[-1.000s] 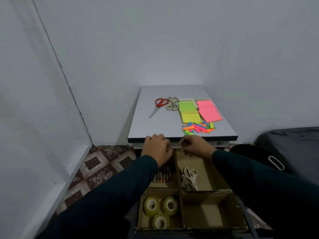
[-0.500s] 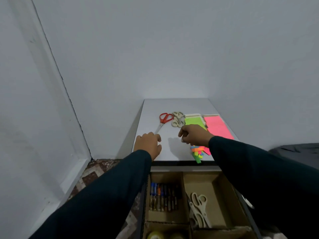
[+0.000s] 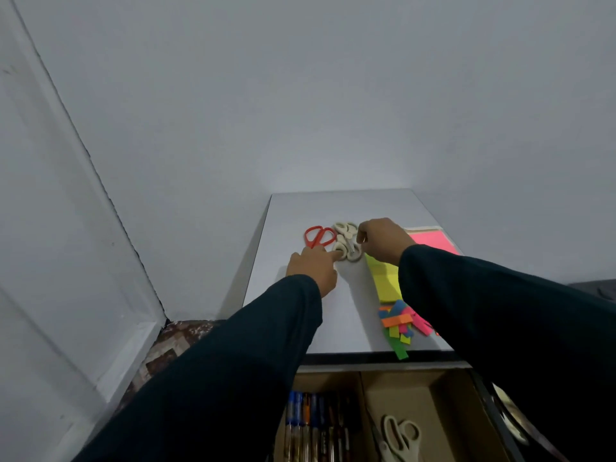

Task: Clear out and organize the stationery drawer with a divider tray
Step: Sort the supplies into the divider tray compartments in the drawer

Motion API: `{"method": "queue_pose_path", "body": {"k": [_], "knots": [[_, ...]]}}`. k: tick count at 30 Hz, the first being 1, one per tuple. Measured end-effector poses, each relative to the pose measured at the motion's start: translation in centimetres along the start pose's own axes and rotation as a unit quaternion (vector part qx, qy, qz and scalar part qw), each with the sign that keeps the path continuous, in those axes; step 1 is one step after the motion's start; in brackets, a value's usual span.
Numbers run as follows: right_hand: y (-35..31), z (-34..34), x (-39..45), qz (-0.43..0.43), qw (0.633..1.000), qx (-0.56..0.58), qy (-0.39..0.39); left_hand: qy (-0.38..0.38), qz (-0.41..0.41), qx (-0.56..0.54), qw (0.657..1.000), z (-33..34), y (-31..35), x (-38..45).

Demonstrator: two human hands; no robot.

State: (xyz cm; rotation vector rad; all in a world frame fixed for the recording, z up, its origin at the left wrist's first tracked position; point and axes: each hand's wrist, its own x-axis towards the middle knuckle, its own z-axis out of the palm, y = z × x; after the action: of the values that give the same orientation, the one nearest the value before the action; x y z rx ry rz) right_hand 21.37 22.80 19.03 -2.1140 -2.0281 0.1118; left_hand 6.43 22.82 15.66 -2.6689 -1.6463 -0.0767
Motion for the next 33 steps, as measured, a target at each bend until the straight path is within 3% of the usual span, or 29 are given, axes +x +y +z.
{"method": "queue_pose_path", "body": {"k": [8, 12, 18, 26, 33], "knots": [[-1.4, 1.4, 2.1, 0.001, 0.993, -0.061, -0.1, 0.028, 0.002, 0.004, 1.0, 1.4, -0.1, 1.3], [-2.1, 1.8, 2.2, 0.006, 0.997, -0.055, -0.056, 0.061, -0.006, -0.036, 0.997, 1.6, -0.1, 1.0], [-2.7, 2.0, 2.5, 0.056, 0.998, 0.001, -0.018, 0.052, -0.007, -0.015, 0.999, 1.4, 0.0, 0.9], [-3.6, 0.6, 1.9, 0.118, 0.987, 0.064, -0.089, 0.049, -0.017, 0.006, 0.999, 0.7, -0.4, 0.0], [-2.6, -1.7, 0.5, 0.165, 0.956, 0.219, -0.107, 0.063, -0.038, -0.063, 0.995, -1.3, 0.1, -1.6]]}}
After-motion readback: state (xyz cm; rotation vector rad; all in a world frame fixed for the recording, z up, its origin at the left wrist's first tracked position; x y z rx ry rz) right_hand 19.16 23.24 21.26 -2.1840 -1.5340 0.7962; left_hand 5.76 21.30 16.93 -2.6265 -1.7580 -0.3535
